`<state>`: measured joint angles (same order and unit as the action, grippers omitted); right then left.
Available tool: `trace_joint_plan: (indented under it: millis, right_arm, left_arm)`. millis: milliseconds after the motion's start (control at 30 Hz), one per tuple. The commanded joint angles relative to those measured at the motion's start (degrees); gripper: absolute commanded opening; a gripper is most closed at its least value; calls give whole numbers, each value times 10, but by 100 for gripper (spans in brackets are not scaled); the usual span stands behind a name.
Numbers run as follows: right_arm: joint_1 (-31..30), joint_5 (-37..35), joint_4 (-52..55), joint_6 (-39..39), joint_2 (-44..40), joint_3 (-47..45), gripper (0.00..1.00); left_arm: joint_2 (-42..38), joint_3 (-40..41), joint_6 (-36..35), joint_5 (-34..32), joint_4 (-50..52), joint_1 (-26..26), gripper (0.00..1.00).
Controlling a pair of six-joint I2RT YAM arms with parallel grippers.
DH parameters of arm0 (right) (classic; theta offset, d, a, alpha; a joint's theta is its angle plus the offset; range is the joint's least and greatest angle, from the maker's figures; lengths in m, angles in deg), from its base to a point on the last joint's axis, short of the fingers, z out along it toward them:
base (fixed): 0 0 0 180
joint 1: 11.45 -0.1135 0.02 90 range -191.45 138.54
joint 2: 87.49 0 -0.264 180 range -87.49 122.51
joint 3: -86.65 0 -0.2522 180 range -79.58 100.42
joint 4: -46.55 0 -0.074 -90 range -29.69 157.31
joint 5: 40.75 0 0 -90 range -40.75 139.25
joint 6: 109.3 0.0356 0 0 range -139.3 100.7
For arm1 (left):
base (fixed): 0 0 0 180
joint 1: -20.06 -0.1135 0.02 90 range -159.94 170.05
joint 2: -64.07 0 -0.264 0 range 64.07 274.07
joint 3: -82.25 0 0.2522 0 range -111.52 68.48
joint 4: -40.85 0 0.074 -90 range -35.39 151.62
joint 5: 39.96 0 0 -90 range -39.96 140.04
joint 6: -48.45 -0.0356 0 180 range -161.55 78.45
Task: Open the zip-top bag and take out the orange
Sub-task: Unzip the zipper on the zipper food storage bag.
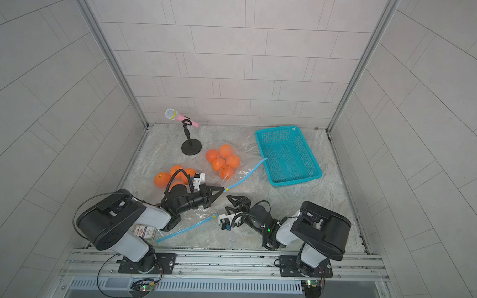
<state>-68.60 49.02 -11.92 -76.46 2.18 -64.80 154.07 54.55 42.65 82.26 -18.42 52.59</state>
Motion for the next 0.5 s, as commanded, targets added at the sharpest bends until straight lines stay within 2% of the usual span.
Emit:
trace_joint_plan:
  millis: [0, 100, 200, 267, 367, 467]
  right_arm:
    - [-27, -28, -54, -72, -37, 17, 58]
    - [-21, -60, 108, -85, -77, 72, 47]
    - [-15, -30, 108, -87, -77, 75, 47]
    - [-16, -33, 129, -108, -77, 82, 50]
    - [-14, -27, 190, -102, -87, 91, 46]
    - [-14, -28, 181, -106, -72, 91, 45]
  left_arm:
    - [-17, 17, 9, 15, -17, -21, 0]
    - [-29, 17, 20, 30, -17, -21, 0]
    - [-42, 21, 23, 34, -17, -27, 0]
    - [-50, 21, 27, 42, -17, -37, 0]
    - [-57, 26, 31, 50, -17, -44, 0]
    - [-63, 32, 32, 53, -17, -51, 0]
